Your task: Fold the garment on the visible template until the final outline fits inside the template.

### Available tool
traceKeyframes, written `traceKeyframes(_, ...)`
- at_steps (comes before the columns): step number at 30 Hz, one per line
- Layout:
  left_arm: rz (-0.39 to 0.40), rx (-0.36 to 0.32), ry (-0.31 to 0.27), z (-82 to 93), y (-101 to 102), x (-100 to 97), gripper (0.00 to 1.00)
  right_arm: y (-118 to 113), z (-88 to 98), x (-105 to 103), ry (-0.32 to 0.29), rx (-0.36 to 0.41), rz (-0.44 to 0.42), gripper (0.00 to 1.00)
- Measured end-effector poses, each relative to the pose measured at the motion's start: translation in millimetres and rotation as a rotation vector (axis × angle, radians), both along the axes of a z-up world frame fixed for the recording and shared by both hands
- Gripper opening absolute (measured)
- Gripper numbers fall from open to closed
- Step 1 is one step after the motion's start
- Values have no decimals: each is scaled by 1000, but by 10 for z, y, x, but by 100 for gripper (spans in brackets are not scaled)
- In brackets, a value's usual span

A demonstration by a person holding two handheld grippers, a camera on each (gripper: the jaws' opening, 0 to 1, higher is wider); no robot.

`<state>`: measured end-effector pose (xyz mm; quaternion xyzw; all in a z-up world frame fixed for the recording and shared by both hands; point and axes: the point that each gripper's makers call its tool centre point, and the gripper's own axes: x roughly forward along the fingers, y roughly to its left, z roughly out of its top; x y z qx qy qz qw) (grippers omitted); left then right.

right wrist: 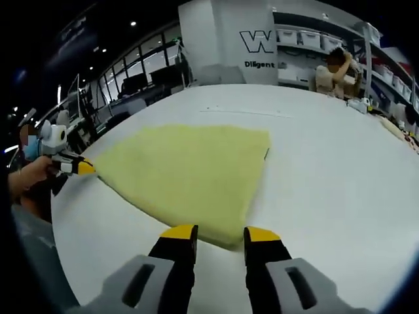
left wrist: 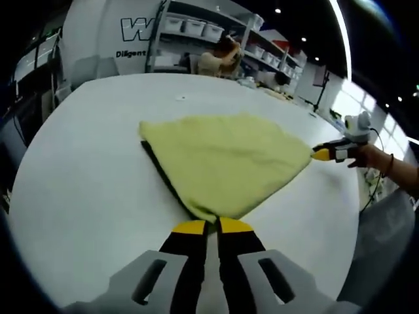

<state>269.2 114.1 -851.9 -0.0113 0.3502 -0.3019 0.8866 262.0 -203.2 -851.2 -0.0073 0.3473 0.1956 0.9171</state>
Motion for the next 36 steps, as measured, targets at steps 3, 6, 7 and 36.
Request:
traceKeyframes(3, -10, 6, 2, -11, 9, -10, 0, -15, -10, 6, 0, -7, -1, 19)
traceKeyframes(6, -22, 20, -9, -14, 27, -13, 0, -39, -27, 12, 0, -20, 0, 15)
traceKeyframes(7, -40, 28, -18, -10, 24, -20, 0, -40, -30, 12, 0, -21, 2, 13)
traceKeyframes(36, -307, 240, -137, 54, 161, -128, 0, -55, -27, -52, 21, -24, 18, 0)
